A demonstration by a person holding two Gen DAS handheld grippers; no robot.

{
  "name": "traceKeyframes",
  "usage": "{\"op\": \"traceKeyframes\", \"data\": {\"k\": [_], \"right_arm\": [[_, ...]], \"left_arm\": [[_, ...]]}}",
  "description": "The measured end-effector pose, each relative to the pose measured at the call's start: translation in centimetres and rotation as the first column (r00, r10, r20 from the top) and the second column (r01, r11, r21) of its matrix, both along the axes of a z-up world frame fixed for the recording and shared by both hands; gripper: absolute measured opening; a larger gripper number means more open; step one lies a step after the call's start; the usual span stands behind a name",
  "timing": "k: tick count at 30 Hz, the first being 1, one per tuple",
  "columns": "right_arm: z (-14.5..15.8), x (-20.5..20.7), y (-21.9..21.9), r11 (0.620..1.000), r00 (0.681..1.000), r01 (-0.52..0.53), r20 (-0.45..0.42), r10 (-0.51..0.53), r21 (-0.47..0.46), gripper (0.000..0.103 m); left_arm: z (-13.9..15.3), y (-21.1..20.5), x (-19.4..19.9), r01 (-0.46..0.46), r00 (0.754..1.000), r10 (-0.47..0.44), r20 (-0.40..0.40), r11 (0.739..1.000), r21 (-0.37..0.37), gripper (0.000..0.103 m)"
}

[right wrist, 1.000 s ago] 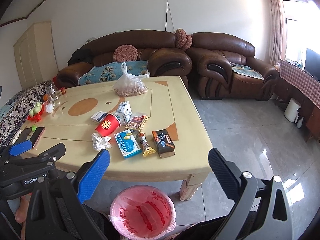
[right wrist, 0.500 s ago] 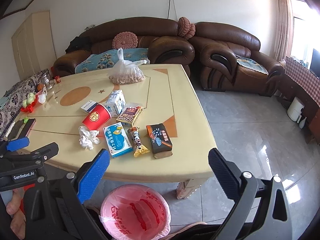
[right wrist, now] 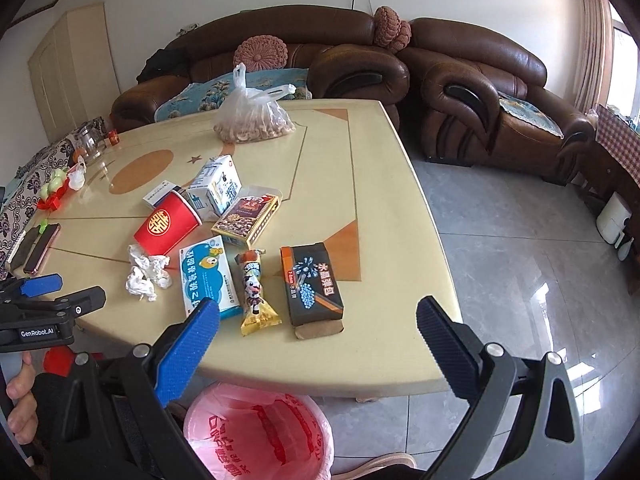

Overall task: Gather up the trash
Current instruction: 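Move the left tool to the white tissue while the right tool approaches the black snack box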

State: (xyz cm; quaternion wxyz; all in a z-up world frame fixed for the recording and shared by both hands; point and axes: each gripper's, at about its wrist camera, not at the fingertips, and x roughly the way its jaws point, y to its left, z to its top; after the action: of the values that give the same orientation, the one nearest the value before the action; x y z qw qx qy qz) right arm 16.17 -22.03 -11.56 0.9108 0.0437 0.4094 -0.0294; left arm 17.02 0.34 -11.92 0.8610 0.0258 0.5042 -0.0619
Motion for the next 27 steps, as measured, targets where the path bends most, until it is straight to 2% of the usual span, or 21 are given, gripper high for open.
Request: {"op": "traceKeyframes", "data": {"k": [13, 27], "right_arm": [[-5.2, 6.5, -0.1, 0.997, 0.992, -0.071, -0.105, 0.069, -0.018, 0.097], [-8.6, 8.9, -0.2, 0.995, 0.981, -0.094, -0.174, 0.09, -0.016, 0.097]], "left_arm": [[-4.8, 0.1, 5.6, -0.034, 0.993, 0.035, -0.111, 0.999, 0.011, 0.098], [-7.2, -0.2, 7.5, -0.028, 0.99, 0.036, -0.135, 0.998, 0.057, 0.098]]}}
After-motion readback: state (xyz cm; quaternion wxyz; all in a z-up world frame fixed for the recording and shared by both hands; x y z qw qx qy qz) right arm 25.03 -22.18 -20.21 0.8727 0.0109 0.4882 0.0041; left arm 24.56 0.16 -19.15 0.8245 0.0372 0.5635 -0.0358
